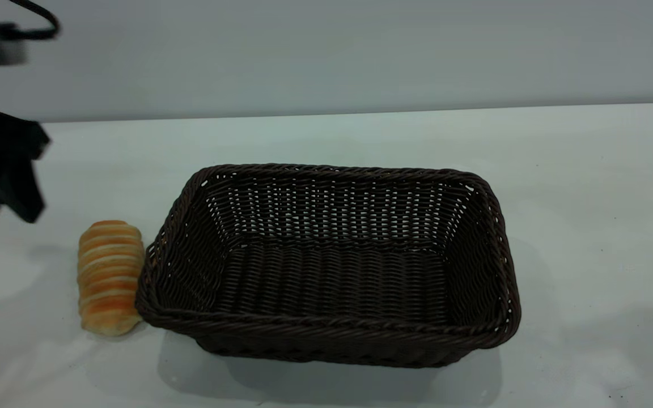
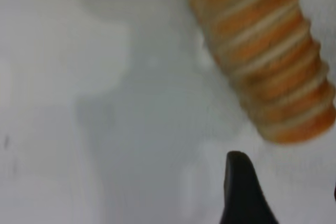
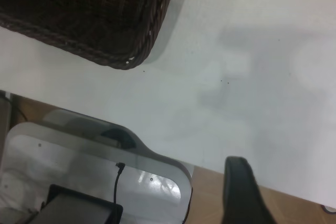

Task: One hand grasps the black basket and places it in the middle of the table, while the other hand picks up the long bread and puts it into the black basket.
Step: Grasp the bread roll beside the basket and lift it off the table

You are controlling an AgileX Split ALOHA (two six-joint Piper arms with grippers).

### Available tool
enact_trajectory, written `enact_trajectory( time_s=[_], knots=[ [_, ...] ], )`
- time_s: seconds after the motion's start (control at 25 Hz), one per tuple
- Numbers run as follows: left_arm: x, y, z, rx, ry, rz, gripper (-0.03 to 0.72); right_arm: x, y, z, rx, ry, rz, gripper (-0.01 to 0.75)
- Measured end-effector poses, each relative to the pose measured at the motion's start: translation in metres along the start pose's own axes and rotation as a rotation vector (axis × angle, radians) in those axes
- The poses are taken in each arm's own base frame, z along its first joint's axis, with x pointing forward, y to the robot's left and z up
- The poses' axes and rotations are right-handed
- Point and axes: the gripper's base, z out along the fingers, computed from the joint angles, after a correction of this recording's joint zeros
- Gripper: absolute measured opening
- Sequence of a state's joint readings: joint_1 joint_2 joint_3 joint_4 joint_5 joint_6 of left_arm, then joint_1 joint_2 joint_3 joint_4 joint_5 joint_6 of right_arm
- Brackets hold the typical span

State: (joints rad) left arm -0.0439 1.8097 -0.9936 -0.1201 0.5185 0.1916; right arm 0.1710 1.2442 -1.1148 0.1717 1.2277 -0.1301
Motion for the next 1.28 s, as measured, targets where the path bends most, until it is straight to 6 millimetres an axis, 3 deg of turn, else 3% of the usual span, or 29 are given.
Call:
enact_trajectory(
  time_s=[0.36, 0.72, 0.88, 1.0, 1.08, 1.2, 1.28],
  knots=[
    [-0.034, 0.006, 0.056, 0.016, 0.031, 0.215, 0.447, 0.000, 0.000, 0.000, -0.001, 0.001, 0.000, 0.448],
    [-0.034, 0.008, 0.105, 0.034, 0.056, 0.217, 0.427, 0.000, 0.000, 0.000, -0.001, 0.002, 0.000, 0.447],
    [-0.035, 0.007, 0.109, 0.045, 0.050, 0.192, 0.317, 0.000, 0.000, 0.000, -0.001, 0.003, 0.000, 0.446],
    [-0.037, 0.006, 0.107, 0.055, 0.062, 0.189, 0.138, 0.000, 0.000, 0.000, -0.001, 0.003, 0.000, 0.446],
    [-0.041, 0.006, 0.105, 0.066, 0.079, 0.191, 0.068, 0.000, 0.000, 0.000, -0.001, 0.003, 0.000, 0.446],
    [-0.050, 0.005, 0.094, 0.087, 0.107, 0.158, 0.048, 0.000, 0.000, 0.000, -0.001, 0.003, 0.000, 0.446],
    [-0.059, 0.004, 0.075, 0.091, 0.095, 0.118, 0.047, 0.000, 0.000, 0.000, -0.001, 0.003, 0.000, 0.446]
  ],
)
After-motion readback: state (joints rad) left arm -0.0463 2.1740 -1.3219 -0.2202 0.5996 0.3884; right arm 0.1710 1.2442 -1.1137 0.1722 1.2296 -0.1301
